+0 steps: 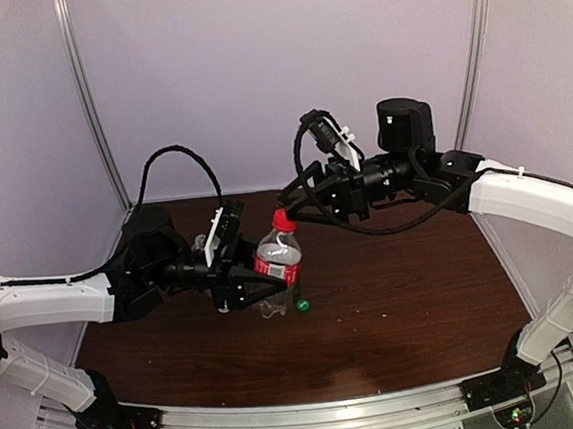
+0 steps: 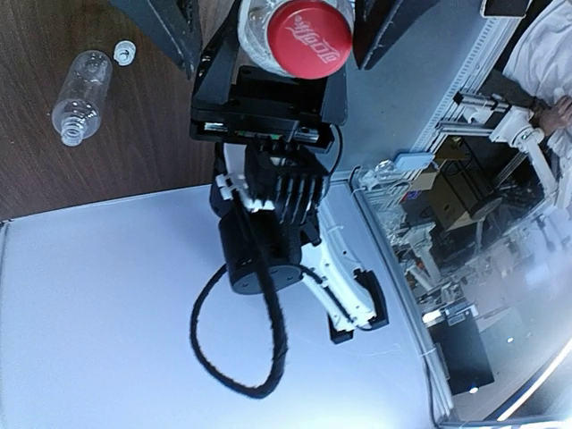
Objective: Unscrew the bottle caps
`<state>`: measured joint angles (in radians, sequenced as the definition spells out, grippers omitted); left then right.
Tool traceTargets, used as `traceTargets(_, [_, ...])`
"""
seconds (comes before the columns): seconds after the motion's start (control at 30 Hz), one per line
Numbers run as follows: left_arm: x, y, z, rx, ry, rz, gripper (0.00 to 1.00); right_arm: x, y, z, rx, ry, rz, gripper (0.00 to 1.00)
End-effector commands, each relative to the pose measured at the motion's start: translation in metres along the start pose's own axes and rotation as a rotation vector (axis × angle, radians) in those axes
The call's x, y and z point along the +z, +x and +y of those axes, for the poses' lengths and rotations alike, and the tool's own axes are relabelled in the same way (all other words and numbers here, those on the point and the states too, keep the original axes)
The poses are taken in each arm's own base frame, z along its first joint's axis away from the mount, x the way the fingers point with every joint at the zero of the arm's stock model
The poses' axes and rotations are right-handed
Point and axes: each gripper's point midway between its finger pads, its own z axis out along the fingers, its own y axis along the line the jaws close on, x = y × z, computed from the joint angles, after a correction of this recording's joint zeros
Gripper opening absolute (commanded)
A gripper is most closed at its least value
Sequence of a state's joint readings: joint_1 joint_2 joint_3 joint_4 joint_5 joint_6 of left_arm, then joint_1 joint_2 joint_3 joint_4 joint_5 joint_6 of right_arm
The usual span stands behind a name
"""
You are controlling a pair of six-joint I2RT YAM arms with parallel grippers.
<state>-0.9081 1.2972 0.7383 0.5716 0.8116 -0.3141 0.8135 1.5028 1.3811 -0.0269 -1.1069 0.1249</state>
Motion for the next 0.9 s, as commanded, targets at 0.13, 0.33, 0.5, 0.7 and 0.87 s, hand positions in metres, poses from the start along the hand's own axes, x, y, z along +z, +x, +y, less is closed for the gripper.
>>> traceTargets(0.13, [-0.006,-0.011,0.037,0.069,-0.249,0.014,0.27,-0.031,-0.037,-0.044,0.144,0.411,-0.146,0.68])
traceTargets(0.33, [-0.010,-0.009,0.056,0.055,-0.356,0.025,0.26,-0.035,-0.023,-0.071,0.210,0.576,-0.157,0.69])
traceTargets(0.5, [-0.013,-0.008,0.061,0.050,-0.392,0.029,0.26,-0.024,-0.010,-0.078,0.246,0.568,-0.128,0.69])
traceTargets(0.7, [-0.017,-0.007,0.069,0.051,-0.443,0.037,0.26,-0.010,-0.003,-0.075,0.257,0.530,-0.109,0.68])
traceTargets(0.87, [-0.020,-0.007,0.072,0.053,-0.469,0.038,0.26,-0.001,0.003,-0.074,0.268,0.505,-0.090,0.64])
